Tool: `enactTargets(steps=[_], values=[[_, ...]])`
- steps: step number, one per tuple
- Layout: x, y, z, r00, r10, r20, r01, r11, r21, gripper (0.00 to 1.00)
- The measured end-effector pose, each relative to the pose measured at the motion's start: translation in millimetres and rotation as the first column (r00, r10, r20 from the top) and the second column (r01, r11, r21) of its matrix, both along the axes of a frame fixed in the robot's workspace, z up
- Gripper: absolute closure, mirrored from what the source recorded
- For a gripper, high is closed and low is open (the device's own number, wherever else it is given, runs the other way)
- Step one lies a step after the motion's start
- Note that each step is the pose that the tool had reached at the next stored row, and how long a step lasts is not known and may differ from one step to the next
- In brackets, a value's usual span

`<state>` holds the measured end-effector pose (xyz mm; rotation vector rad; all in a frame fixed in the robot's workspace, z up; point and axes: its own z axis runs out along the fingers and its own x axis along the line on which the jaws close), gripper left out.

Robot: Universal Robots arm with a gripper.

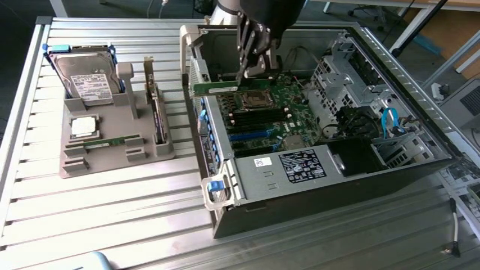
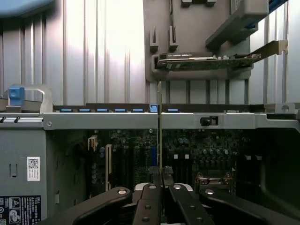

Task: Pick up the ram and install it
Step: 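Pick up the ram and move it above insertion slot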

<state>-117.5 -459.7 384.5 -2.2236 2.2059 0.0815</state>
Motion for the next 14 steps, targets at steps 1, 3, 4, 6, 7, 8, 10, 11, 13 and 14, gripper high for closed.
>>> enactTargets(steps=[1, 3, 4, 6, 7, 8, 10, 11, 13, 14], values=[[2.7, 0.0, 0.0, 1.0, 0.0, 0.0, 0.0, 1.0, 0.0, 0.88], [8.1, 0.0, 0.0, 1.0, 0.0, 0.0, 0.0, 1.0, 0.0, 0.88], [10.8, 0.0, 0.0, 1.0, 0.0, 0.0, 0.0, 1.0, -0.0001, 0.88], [15.9, 0.0, 0.0, 1.0, 0.0, 0.0, 0.0, 1.0, 0.0, 0.88], [18.5, 0.0, 0.0, 1.0, 0.0, 0.0, 0.0, 1.0, 0.0, 0.88], [21.1, 0.0, 0.0, 1.0, 0.0, 0.0, 0.0, 1.0, 0.0, 0.88], [26.2, 0.0, 0.0, 1.0, 0.0, 0.0, 0.0, 1.0, 0.0, 0.88], [28.7, 0.0, 0.0, 1.0, 0.0, 0.0, 0.0, 1.0, 0.0, 0.88], [34.0, 0.0, 0.0, 1.0, 0.0, 0.0, 0.0, 1.0, 0.0, 0.88], [37.0, 0.0, 0.0, 1.0, 0.0, 0.0, 0.0, 1.0, 0.0, 0.88]])
